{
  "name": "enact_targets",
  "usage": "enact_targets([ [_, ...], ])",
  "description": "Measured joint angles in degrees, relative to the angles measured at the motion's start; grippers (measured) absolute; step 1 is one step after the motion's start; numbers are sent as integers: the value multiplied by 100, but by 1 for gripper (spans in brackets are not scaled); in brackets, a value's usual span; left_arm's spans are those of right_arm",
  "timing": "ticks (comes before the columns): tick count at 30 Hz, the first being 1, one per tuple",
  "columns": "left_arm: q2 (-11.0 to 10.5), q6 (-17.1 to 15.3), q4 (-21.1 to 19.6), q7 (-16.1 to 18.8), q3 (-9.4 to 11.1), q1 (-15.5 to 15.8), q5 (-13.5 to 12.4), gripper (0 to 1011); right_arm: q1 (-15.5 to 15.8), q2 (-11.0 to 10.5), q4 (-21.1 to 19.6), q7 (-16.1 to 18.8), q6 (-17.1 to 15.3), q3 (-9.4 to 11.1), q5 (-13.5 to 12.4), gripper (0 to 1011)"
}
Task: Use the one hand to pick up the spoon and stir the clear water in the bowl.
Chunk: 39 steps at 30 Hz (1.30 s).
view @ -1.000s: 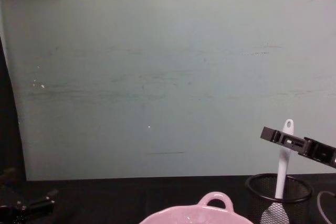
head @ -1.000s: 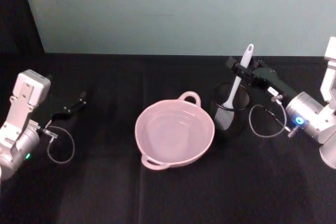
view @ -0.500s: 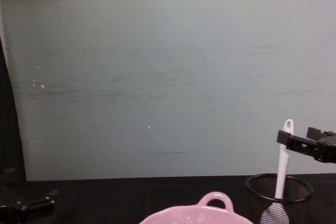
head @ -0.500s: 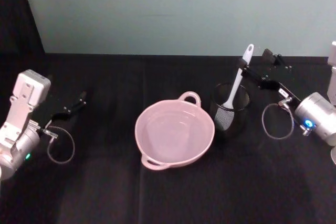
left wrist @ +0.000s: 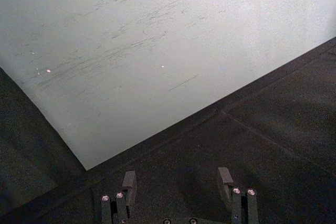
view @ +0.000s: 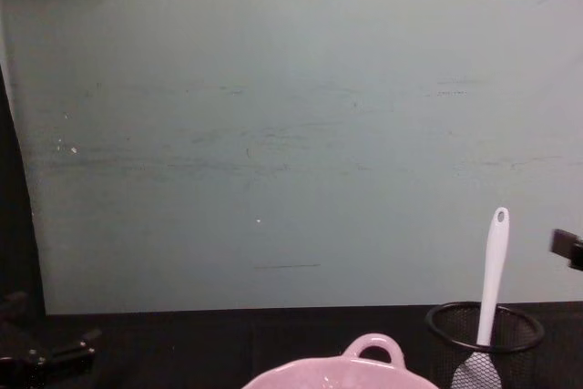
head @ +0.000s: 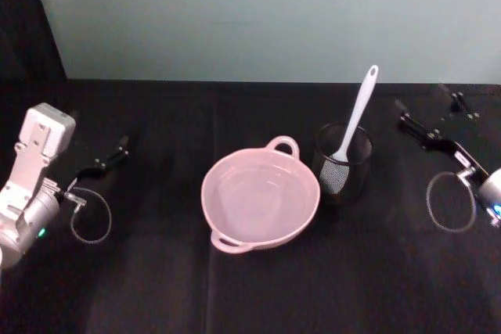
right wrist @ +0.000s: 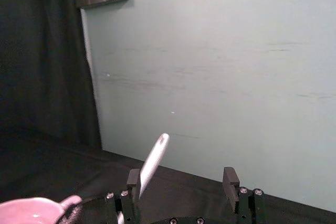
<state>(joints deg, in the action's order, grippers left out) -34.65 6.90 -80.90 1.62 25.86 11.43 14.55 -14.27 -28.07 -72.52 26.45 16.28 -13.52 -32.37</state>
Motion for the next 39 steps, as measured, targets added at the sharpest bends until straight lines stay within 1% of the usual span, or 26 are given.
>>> enact_targets([
  [1, 0, 0, 0, 0, 0, 0, 0, 1011, 121, -25, -61, -70, 76, 71, 52, 1002],
  [3, 0, 0, 0, 0, 0, 0, 0, 1011, 207, -38, -81, -109, 143, 131, 85, 1002],
  [4, 0, 0, 0, 0, 0, 0, 0, 1011, 285, -45, -78, -149, 249, 187, 137, 1002],
  [7, 0, 0, 0, 0, 0, 0, 0, 1011, 373, -41, 31, -239, 491, 263, 304, 1002],
  [10, 0, 0, 0, 0, 0, 0, 0, 1011, 403, -13, 153, -318, 668, 296, 473, 1002],
  [13, 0, 0, 0, 0, 0, 0, 0, 1011, 403, 70, 371, -483, 903, 330, 738, 1002],
  [20, 0, 0, 0, 0, 0, 0, 0, 1011, 309, 239, 644, -735, 1143, 351, 1148, 1002],
  [21, 0, 0, 0, 0, 0, 0, 0, 1011, 309, 239, 644, -735, 1143, 351, 1148, 1002],
  [24, 0, 0, 0, 0, 0, 0, 0, 1011, 266, 328, 708, -774, 1170, 394, 1195, 1003],
  [25, 0, 0, 0, 0, 0, 0, 0, 1011, 250, 352, 738, -745, 1170, 410, 1143, 1002],
  [26, 0, 0, 0, 0, 0, 0, 0, 1011, 215, 394, 791, -639, 1170, 439, 1026, 1002],
  [27, 0, 0, 0, 0, 0, 0, 0, 1011, 209, 401, 799, -624, 1169, 444, 1016, 1002],
  [39, 0, 0, 0, 0, 0, 0, 0, 1011, 229, 372, 768, -658, 1169, 423, 1064, 1002],
])
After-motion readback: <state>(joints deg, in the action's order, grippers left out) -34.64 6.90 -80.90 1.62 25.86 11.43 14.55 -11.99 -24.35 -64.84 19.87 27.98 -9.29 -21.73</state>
